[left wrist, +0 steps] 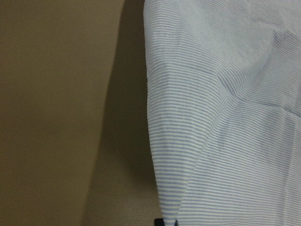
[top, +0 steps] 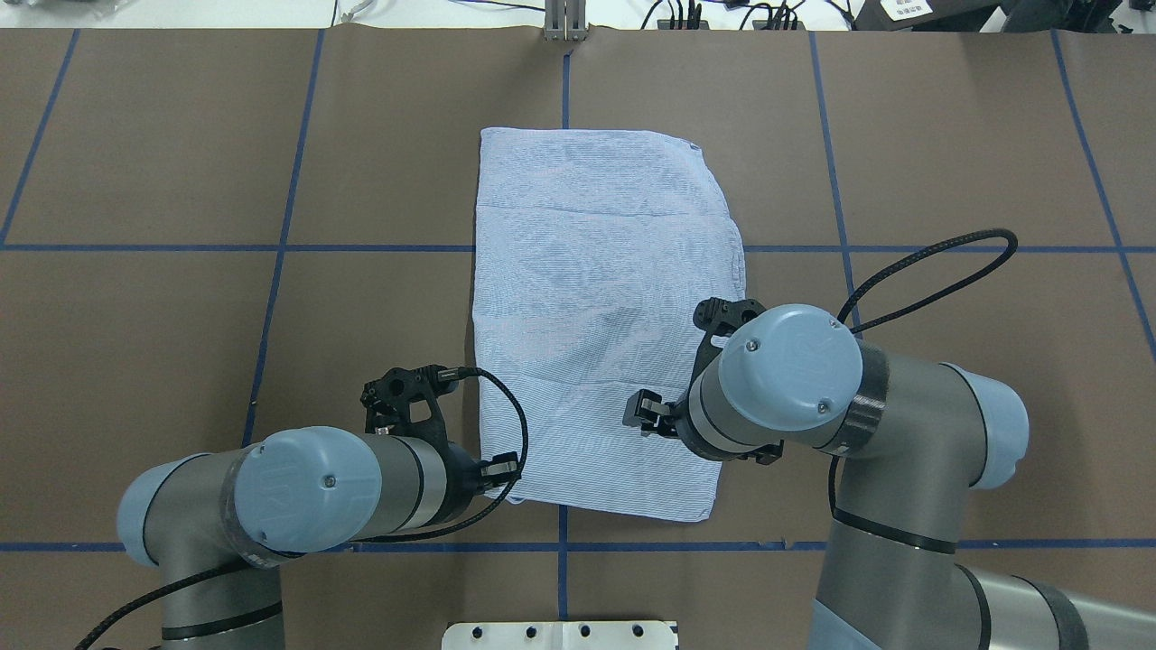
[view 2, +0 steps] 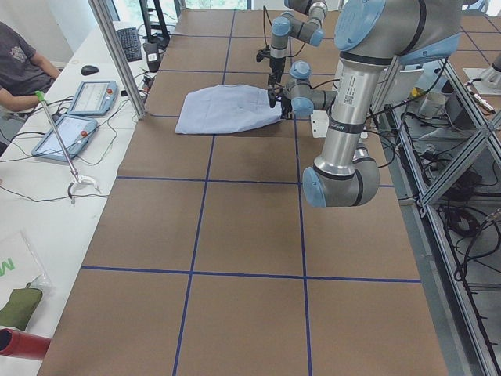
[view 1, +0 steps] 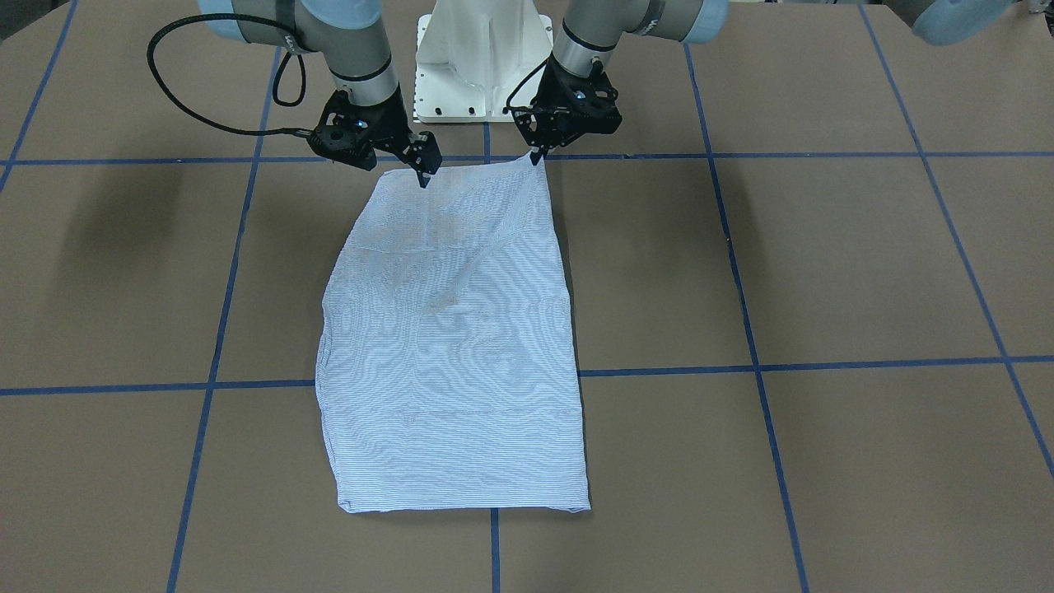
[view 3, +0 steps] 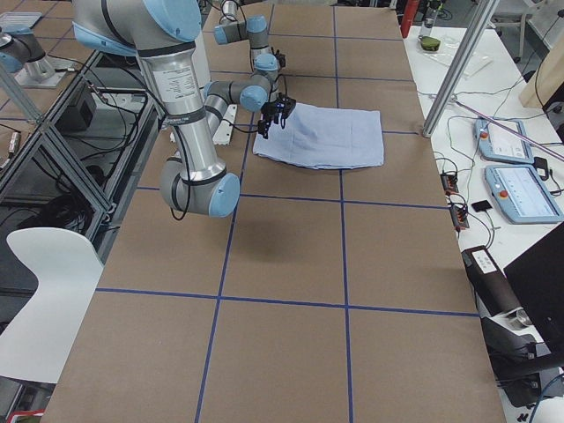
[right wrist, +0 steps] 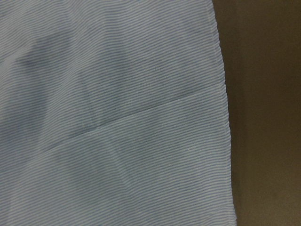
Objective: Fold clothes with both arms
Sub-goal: 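Grasp the shirt's two corners nearest the robot with both grippers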
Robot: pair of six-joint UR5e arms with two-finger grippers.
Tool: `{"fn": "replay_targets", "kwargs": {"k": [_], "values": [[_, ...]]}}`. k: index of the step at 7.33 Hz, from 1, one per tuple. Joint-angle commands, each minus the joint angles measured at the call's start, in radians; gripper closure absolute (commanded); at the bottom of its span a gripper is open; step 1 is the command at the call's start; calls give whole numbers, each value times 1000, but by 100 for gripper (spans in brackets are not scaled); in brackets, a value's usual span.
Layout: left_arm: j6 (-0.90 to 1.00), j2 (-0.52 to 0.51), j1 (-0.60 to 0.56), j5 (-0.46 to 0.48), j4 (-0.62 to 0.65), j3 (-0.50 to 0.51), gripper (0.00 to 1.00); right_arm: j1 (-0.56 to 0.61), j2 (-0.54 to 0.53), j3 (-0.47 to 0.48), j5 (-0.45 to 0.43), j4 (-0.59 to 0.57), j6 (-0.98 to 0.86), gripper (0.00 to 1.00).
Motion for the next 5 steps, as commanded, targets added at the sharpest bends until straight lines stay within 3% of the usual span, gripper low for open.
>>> {"fn": "replay_targets", "kwargs": {"k": [1,5], "values": [[0,0,0,3,0,1,100,-16,-3,-40,-18,24,60,0],[0,-5,0,4,-2,-1,100,-67,-32,-45,-21,13,77,0]]}}
